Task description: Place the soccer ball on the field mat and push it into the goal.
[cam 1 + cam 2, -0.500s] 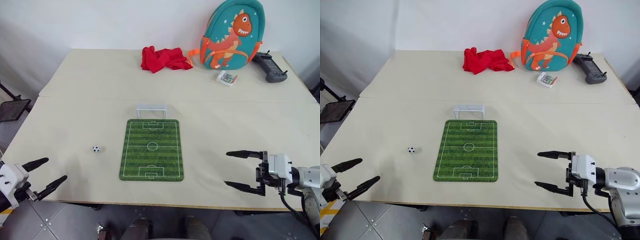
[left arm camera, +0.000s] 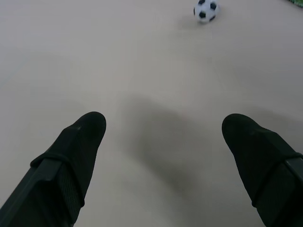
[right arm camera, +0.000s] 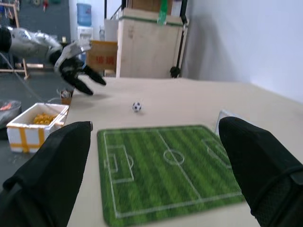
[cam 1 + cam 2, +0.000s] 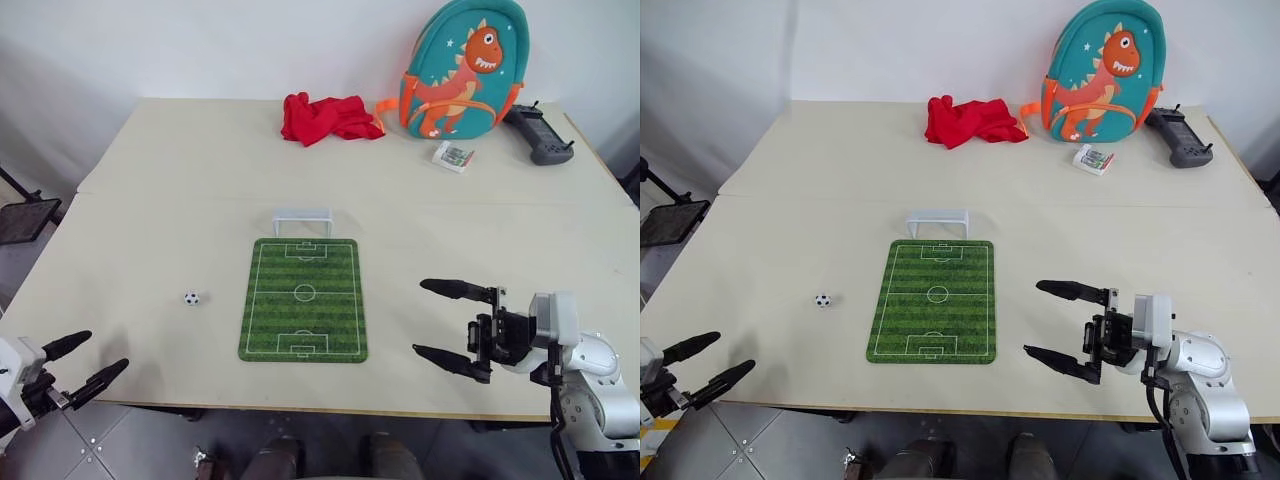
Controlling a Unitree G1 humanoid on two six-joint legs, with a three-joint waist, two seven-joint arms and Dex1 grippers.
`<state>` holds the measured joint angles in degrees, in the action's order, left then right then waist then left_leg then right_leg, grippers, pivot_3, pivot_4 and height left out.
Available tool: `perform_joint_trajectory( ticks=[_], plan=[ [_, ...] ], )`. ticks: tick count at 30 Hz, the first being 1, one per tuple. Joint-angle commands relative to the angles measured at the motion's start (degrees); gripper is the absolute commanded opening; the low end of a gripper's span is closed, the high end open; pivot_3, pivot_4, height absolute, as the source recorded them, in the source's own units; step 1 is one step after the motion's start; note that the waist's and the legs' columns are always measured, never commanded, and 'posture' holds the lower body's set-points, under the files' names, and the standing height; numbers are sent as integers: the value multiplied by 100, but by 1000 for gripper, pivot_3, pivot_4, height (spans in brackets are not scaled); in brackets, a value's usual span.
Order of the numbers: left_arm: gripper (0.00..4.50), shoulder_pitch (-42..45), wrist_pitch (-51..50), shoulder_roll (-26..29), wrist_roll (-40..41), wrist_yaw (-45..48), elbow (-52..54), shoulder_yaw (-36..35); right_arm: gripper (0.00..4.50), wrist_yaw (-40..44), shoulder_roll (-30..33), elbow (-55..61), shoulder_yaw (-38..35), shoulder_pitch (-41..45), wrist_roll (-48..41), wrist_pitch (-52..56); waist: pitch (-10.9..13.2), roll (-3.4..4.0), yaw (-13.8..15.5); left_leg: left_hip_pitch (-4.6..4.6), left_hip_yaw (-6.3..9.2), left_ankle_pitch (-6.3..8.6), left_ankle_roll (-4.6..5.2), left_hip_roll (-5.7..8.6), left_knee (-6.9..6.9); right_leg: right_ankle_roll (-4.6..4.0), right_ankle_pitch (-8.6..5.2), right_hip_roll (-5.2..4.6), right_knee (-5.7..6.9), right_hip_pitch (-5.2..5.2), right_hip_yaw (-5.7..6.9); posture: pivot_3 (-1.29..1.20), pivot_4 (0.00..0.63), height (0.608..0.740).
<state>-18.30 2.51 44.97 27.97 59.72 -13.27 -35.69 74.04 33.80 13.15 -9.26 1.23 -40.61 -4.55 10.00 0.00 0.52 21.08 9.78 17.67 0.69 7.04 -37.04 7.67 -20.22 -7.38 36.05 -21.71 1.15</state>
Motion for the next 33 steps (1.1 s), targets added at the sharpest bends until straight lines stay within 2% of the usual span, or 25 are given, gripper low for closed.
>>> perform_joint_trajectory(
  ticks=[1, 7, 14, 22, 26, 33],
  plan=[
    [4473, 361, -671, -13, 539, -90, 719, 73, 4500, 30, 0, -48, -59, 112, 91, -107, 0, 0, 75, 0, 0, 0, 0, 0, -1, 0, 0, 0, 0, 0, -1, 0, 150, 740],
    [4473, 1318, -1215, -134, 464, -365, 962, 717, 4500, 168, -9, -226, -48, 175, 213, -178, 0, 1, 89, -1, 0, 0, 1, 5, 0, 4, 2, 1, 2, 0, -8, 0, 150, 740],
    [4473, 2452, -893, -220, -320, -352, -36, 1675, 4500, 223, -90, -304, -9, 222, 284, -226, -1, -1, -6, 4, -24, 7, -7, -4, 3, 8, 4, 8, 53, -46, -22, 0, 150, 740],
    [4473, 2874, -476, -273, -685, -403, -689, 1887, 4500, 126, -182, -223, -8, 77, 378, -290, -2, -3, -46, 14, -47, 7, -7, -2, -2, 8, 4, 8, 83, -73, -47, 0, 150, 740],
    [3572, 2818, -467, -313, -663, -259, -766, 1968, 4500, 51, -199, -165, -24, -16, 415, -326, -2, -4, -47, 14, -50, 7, -6, -2, -6, 8, 5, 7, 85, -74, -51, 0, 150, 740],
    [1398, 2872, -391, -405, -735, -281, -832, 2027, 4500, 45, -218, -206, -20, -113, 443, -444, -2, -4, -43, 13, -56, 6, -6, -4, -6, 9, 5, 8, 87, -76, -57, 0, 150, 740]
  ],
)
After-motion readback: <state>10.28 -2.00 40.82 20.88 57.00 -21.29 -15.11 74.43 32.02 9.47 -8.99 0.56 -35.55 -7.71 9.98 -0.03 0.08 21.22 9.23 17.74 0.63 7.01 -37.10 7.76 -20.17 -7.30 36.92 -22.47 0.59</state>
